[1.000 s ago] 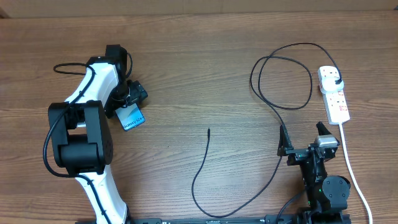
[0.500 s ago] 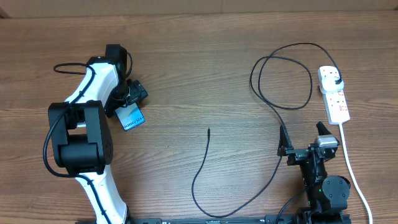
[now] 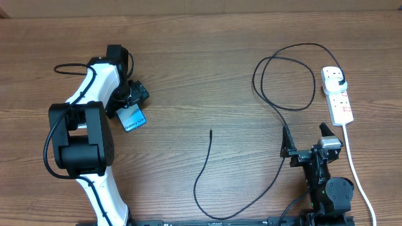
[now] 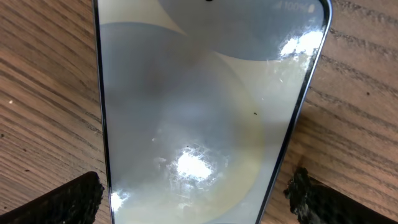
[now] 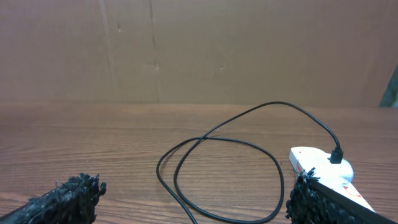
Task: Plug charger to phone and switch on socket
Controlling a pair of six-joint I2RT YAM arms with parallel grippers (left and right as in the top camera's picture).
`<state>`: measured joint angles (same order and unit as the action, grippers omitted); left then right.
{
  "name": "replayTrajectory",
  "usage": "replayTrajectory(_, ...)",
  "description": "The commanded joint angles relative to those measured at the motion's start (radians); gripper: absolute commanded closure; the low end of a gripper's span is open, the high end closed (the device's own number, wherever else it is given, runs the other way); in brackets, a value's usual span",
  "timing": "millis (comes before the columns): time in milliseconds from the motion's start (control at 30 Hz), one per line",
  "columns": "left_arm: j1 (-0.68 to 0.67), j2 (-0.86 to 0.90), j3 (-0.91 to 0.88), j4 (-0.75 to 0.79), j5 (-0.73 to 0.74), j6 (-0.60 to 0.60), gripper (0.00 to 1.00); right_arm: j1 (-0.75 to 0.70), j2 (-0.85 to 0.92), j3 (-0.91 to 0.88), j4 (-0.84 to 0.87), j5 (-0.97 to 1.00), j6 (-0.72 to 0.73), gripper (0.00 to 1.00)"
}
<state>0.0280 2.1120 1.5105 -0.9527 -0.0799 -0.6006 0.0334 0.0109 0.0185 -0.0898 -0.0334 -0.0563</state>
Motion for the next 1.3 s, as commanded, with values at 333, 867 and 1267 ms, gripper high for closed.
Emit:
replayTrajectory(333,0.005,0.010,-0.038,0.030,0.002,-0.023,0.00,0.006,-0.008,-0.010,0.006,0.010,-0.005,0.00)
replayTrajectory(867,0.004,0.010,-0.045,0.045,0.003,-0.006,0.00,0.006,-0.008,-0.010,0.006,0.010,-0.005,0.00)
replayTrajectory(1267,0.004,0.010,-0.052,0.071,0.033,-0.005,0.00,0.006,-0.008,-0.010,0.006,0.010,-0.005,0.00)
